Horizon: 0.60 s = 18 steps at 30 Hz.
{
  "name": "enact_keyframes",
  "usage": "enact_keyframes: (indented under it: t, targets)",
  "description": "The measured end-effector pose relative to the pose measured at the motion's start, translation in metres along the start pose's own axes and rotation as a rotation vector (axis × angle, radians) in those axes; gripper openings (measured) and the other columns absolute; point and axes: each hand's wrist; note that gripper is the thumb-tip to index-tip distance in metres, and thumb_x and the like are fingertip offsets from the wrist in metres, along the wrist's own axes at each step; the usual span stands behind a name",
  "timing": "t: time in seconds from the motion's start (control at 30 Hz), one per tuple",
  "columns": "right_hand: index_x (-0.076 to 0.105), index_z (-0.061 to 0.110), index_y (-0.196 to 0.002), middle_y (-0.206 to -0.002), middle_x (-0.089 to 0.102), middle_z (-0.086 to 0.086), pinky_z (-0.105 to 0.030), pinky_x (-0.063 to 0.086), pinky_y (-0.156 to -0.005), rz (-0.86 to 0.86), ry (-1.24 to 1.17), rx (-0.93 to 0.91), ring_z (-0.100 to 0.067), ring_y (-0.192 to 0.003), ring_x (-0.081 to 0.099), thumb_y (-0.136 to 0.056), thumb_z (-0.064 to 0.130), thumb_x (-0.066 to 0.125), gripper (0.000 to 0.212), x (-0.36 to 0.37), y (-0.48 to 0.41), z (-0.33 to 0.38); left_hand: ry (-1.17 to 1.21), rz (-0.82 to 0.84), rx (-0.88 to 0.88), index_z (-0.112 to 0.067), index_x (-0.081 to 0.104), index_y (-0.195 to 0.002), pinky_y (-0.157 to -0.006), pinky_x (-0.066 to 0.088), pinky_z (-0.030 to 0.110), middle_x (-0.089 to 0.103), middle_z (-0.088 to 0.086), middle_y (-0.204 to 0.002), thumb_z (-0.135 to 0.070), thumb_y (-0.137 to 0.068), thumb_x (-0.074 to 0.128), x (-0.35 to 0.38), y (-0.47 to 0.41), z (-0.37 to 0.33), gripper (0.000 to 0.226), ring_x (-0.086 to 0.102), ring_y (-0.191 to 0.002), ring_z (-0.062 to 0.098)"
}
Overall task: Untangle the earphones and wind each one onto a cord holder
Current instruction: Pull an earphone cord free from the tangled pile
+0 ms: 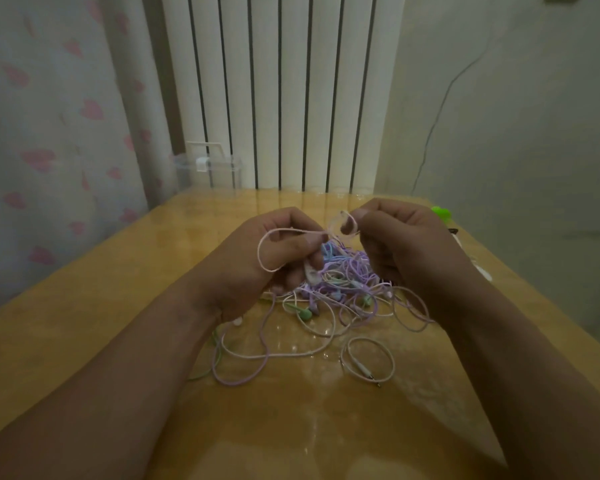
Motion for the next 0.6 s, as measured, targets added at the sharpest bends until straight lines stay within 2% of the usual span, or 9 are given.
enact_keyframes:
  t: [0.1,0.2,0.3,0.37,0.4,0.47,0.53,0.6]
  targets:
    - [0.073,0.008,-0.088,-0.052,0.038,0.004,-0.022,0.027,-0.043,0.010,0.010,0.003,-0.011,-0.046,0.027,-0.102,0.017,0.061,0.021,0.006,0.001,-0.002,-0.037,-0.002,0.011,-0.007,0.068,-0.104,-0.055,0.047,0.028,0.073,0.013,-0.096,-0.019,-0.098,0.065,0.006,0.000,0.003,0.014,0.059,-0.062,0.021]
    - [0.074,0.010,-0.087,-0.052,0.038,0.003,-0.022,0.026,-0.044,0.012,0.006,0.012,-0.012,-0.046,0.027,-0.102,0.019,0.062,0.022,0.007,0.001,-0.002,-0.082,-0.015,0.008,-0.007,0.068,-0.116,-0.058,0.050,0.033,0.074,0.015,-0.109,-0.009,-0.104,0.054,0.006,0.001,0.004,0.019,0.061,-0.066,0.026]
    - [0.074,0.008,-0.088,-0.051,0.036,0.002,-0.020,0.026,-0.044,0.026,-0.042,0.018,-0.012,-0.044,0.025,-0.103,0.019,0.061,0.023,0.006,0.001,-0.001,0.039,0.038,-0.014,-0.002,0.066,-0.119,-0.051,0.047,0.031,0.074,0.018,-0.115,-0.011,-0.106,0.040,0.001,0.001,0.000,0.030,0.060,-0.055,0.027]
    - [0.073,0.007,-0.087,-0.051,0.035,0.002,-0.019,0.026,-0.044,0.038,-0.075,0.019,-0.012,-0.043,0.025,-0.103,0.018,0.060,0.024,0.005,0.001,0.002,0.124,0.034,-0.033,0.001,0.064,-0.118,-0.043,0.033,0.029,0.073,0.023,-0.117,-0.028,-0.106,0.040,-0.005,0.000,-0.003,0.040,0.051,-0.043,0.023]
    - [0.073,0.006,-0.087,-0.050,0.034,0.001,-0.018,0.025,-0.044,0.045,-0.070,0.015,-0.012,-0.043,0.024,-0.103,0.018,0.060,0.023,0.005,0.002,0.004,0.144,-0.024,-0.025,0.001,0.066,-0.116,-0.042,0.026,0.030,0.073,0.024,-0.114,-0.038,-0.106,0.039,-0.007,-0.002,-0.004,0.048,0.046,-0.039,0.020]
    - [0.073,0.006,-0.085,-0.050,0.034,0.001,-0.019,0.026,-0.044,0.064,-0.029,0.000,-0.013,-0.043,0.024,-0.102,0.017,0.062,0.023,0.005,0.004,0.008,0.114,-0.297,0.067,-0.005,0.073,-0.102,-0.045,0.019,0.030,0.075,0.018,-0.099,-0.043,-0.108,0.042,-0.015,-0.004,-0.007,0.050,0.036,-0.040,0.015]
    - [0.073,0.006,-0.083,-0.050,0.034,0.001,-0.019,0.026,-0.043,0.089,0.013,-0.011,-0.013,-0.043,0.025,-0.100,0.018,0.063,0.023,0.005,0.007,0.012,0.121,-0.607,0.181,-0.012,0.071,-0.092,-0.047,0.017,0.029,0.071,0.008,-0.083,-0.032,-0.108,0.049,-0.027,-0.005,-0.010,0.034,0.033,-0.042,0.013]
    - [0.073,0.007,-0.081,-0.050,0.035,0.000,-0.020,0.025,-0.043,0.118,0.038,-0.003,-0.013,-0.043,0.025,-0.100,0.018,0.064,0.023,0.006,0.009,0.013,0.216,-0.716,0.237,-0.014,0.067,-0.100,-0.047,0.023,0.028,0.071,0.004,-0.085,-0.025,-0.106,0.052,-0.039,-0.003,-0.015,0.020,0.040,-0.046,0.013]
Point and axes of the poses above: each hand's wrist, its own y-axis away from the middle knuckle, its own x-axis out of the palm, z = x × y
